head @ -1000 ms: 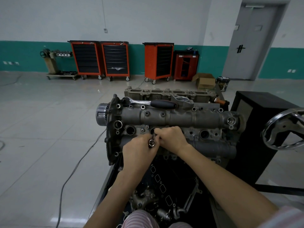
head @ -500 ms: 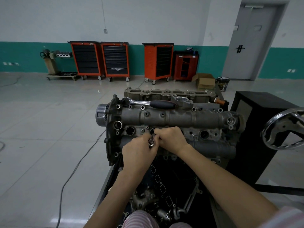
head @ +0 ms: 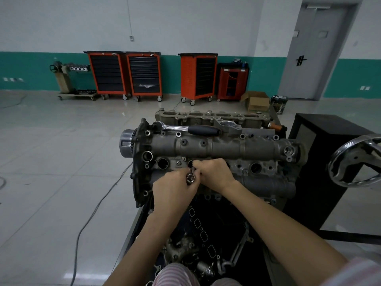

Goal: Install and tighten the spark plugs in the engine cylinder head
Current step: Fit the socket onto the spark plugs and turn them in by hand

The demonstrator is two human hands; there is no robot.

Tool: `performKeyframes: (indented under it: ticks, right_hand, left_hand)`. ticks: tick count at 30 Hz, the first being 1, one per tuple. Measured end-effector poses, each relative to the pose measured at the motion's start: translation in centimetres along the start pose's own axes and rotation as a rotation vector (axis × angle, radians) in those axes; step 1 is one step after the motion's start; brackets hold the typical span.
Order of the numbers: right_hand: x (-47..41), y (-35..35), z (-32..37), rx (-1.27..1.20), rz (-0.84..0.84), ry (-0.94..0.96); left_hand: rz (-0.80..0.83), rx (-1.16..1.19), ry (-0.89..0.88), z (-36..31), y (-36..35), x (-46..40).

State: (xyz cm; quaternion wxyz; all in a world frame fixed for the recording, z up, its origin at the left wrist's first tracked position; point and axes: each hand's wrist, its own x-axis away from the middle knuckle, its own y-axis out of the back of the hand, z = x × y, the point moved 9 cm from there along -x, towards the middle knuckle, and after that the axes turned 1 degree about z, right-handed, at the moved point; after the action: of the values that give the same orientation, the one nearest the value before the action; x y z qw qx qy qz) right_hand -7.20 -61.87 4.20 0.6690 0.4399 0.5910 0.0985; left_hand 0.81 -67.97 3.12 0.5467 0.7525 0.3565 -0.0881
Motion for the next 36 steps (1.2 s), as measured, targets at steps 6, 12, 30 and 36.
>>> performKeyframes:
  ticks: [6,12,30,36]
  right_hand:
    - [-0.1,-0.5,-0.7,-0.032,0.048,-0.083]
    - [-0.1,0.0,0.2,-0.010,0.000,0.014]
    - [-0.1,-0.2,0.2,0.014,0.010,0.013]
    - [-0.1,0.0,-0.2,0.015,-0.007,-0.031]
  left_hand:
    - [-0.047,0.059,-0.089,-0.6,0.2,0.0]
    - [0.021,0.056,-0.030,0.1,-0.4,-0.1]
    - [0.026,0.010,-0.020,0.0,0.0,-0.2]
    - [-0.029,-0.025,-0.035,-0.5,0.2,0.1]
